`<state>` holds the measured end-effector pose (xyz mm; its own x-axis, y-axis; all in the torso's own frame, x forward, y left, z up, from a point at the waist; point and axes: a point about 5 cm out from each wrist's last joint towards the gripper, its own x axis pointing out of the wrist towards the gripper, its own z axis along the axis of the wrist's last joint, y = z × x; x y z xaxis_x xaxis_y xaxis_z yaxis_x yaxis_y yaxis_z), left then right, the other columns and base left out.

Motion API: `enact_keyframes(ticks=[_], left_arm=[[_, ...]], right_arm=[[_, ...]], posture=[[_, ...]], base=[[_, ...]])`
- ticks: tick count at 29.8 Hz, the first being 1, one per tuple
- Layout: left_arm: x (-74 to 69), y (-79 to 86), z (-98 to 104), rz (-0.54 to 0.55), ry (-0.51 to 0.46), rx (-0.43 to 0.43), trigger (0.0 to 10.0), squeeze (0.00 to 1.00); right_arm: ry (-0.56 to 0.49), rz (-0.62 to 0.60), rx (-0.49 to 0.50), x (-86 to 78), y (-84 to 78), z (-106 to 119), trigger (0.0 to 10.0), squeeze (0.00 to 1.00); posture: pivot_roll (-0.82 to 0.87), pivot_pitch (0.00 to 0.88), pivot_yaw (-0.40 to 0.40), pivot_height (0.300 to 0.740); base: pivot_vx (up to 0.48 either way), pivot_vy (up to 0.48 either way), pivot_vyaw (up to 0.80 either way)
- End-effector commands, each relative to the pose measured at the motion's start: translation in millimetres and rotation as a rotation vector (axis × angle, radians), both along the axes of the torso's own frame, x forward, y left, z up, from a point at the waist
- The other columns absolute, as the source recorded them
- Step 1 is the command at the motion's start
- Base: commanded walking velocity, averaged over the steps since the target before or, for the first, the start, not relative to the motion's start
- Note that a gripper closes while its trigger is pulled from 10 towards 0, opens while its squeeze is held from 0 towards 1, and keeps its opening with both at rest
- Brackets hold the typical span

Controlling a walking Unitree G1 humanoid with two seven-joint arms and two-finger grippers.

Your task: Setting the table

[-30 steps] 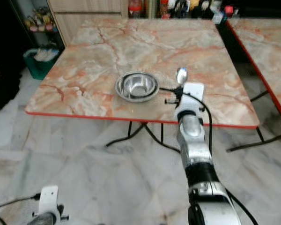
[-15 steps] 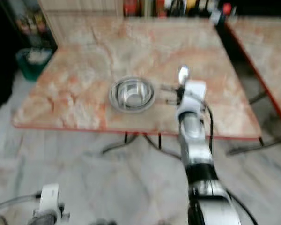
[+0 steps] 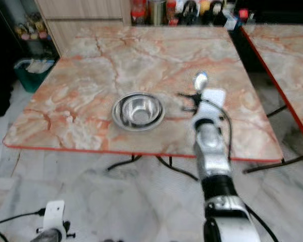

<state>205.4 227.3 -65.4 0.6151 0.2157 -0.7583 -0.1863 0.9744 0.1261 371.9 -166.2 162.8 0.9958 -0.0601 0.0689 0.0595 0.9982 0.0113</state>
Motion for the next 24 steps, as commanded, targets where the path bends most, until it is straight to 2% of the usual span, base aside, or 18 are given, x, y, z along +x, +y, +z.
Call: enact_keyframes(ticks=[1,7,11,16,17,20,24], left_arm=[[-6.6,-5.6,-5.2,-0.005,0.03,-0.014,10.0,0.0],[-6.5,-5.7,-5.2,-0.003,0.029,-0.014,10.0,0.0],[-5.9,-6.0,-4.9,0.003,0.027,-0.014,10.0,0.0],[-5.5,-6.4,-4.8,0.005,0.026,-0.015,10.0,0.0],[-5.4,-6.6,-4.8,0.007,0.027,-0.019,10.0,0.0],[-5.2,-6.8,-4.8,0.008,0.028,-0.022,10.0,0.0],[-5.1,-6.7,-4.8,0.01,0.027,-0.021,10.0,0.0]], right_arm=[[-0.017,-0.022,-0.002,0.0,-8.2,4.4,10.0,0.0],[-0.014,-0.022,-0.005,0.3,-8.9,4.1,10.0,0.0],[0.0,-0.019,-0.012,-0.2,-9.5,1.4,10.0,0.0],[0.05,-0.022,-0.013,-1.3,-9.7,-9.0,10.0,0.0],[0.095,-0.035,0.006,-1.7,-12.0,-17.8,10.0,0.0],[0.145,-0.03,0.027,-2.1,-13.4,-28.0,10.0,0.0],[0.165,-0.006,0.024,-2.8,-12.2,-34.2,10.0,0.0]], posture=[[0.0,0.121,0.043,0.74],[0.0,0.118,0.04,0.74],[0.0,0.13,0.038,0.74],[0.0,0.138,0.039,0.74],[0.0,0.142,0.038,0.74],[0.01,0.147,0.039,0.74],[0.01,0.148,0.038,0.74]], base=[[0.307,0.0,0.0],[0.299,0.0,0.0],[0.0,0.0,0.0],[0.0,0.0,0.0],[0.0,0.0,0.0],[0.0,0.0,0.0],[0.0,0.0,0.0]])
